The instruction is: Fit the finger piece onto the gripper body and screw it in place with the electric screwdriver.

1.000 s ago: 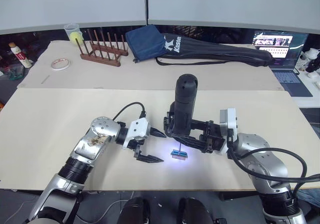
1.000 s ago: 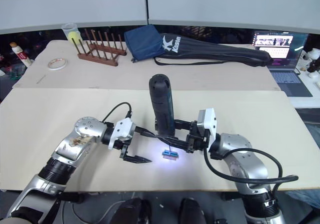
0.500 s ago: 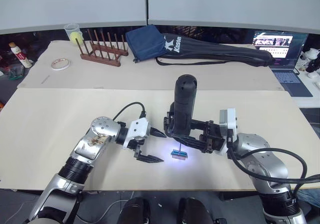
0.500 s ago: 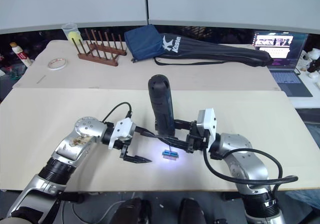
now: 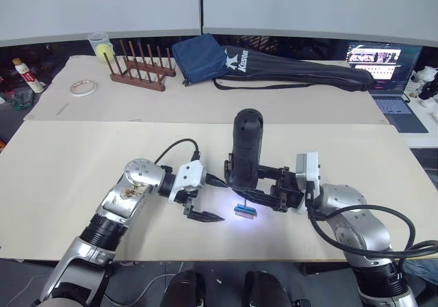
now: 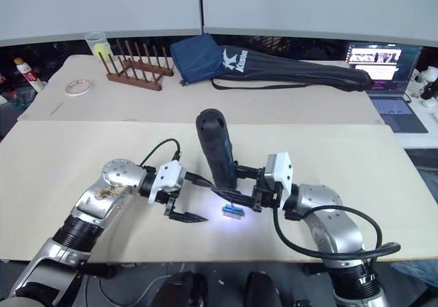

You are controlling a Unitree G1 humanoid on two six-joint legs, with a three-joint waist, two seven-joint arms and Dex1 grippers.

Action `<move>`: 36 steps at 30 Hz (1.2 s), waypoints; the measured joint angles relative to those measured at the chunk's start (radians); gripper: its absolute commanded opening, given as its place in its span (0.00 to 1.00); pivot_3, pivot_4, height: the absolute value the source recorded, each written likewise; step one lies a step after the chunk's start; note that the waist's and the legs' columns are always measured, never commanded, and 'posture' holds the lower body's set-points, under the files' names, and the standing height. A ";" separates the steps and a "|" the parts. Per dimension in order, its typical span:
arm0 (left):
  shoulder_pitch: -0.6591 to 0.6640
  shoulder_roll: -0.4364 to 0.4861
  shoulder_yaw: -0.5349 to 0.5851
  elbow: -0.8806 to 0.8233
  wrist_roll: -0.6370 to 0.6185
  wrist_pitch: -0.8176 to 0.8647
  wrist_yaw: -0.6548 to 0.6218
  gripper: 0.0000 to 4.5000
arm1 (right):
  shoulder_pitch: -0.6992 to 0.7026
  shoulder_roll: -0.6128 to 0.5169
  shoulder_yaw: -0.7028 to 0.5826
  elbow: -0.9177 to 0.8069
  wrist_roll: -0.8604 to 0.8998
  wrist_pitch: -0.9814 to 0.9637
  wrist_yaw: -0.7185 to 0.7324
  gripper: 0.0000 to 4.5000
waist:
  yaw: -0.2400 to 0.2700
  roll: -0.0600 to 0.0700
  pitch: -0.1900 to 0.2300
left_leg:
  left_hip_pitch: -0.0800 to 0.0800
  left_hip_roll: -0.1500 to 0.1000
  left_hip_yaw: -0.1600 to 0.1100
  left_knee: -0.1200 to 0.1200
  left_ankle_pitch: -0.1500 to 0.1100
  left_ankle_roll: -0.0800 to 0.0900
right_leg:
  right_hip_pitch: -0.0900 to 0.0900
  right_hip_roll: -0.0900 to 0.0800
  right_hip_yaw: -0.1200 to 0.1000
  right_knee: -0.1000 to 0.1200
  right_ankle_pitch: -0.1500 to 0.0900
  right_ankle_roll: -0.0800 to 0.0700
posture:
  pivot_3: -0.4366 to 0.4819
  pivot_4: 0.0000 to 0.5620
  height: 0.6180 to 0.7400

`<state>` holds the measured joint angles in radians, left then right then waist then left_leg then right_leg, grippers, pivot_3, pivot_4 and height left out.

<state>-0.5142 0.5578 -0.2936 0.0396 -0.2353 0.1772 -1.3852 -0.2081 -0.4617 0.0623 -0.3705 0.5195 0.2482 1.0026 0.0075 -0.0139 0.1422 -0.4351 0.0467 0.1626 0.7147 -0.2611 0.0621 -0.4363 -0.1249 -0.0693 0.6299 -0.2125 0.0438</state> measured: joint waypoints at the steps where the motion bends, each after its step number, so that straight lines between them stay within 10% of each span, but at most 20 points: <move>1: 0.000 0.000 0.000 0.000 0.000 0.000 0.000 1.00 | 0.000 0.000 0.000 0.000 -0.002 -0.001 0.000 0.43 | 0.000 0.000 0.000 | 0.000 0.000 0.000 0.000 0.000 0.000 | 0.000 0.000 0.000 0.000 0.000 0.000 | 0.48 0.27 1.00; 36: -0.004 -0.004 -0.004 0.015 0.001 -0.001 0.002 1.00 | -0.019 -0.034 -0.041 -0.033 0.123 0.114 -0.032 0.43 | 0.002 0.000 0.000 | 0.000 0.000 0.000 0.000 0.000 0.000 | 0.000 0.000 0.000 0.000 0.000 0.000 | 0.48 0.27 1.00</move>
<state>-0.5181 0.5536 -0.2974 0.0542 -0.2342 0.1761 -1.3833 -0.2274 -0.4961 0.0213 -0.4031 0.6424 0.3624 0.9710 0.0093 -0.0139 0.1422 -0.4349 0.0468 0.1625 0.7149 -0.2611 0.0621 -0.4362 -0.1247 -0.0692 0.6299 -0.2124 0.0437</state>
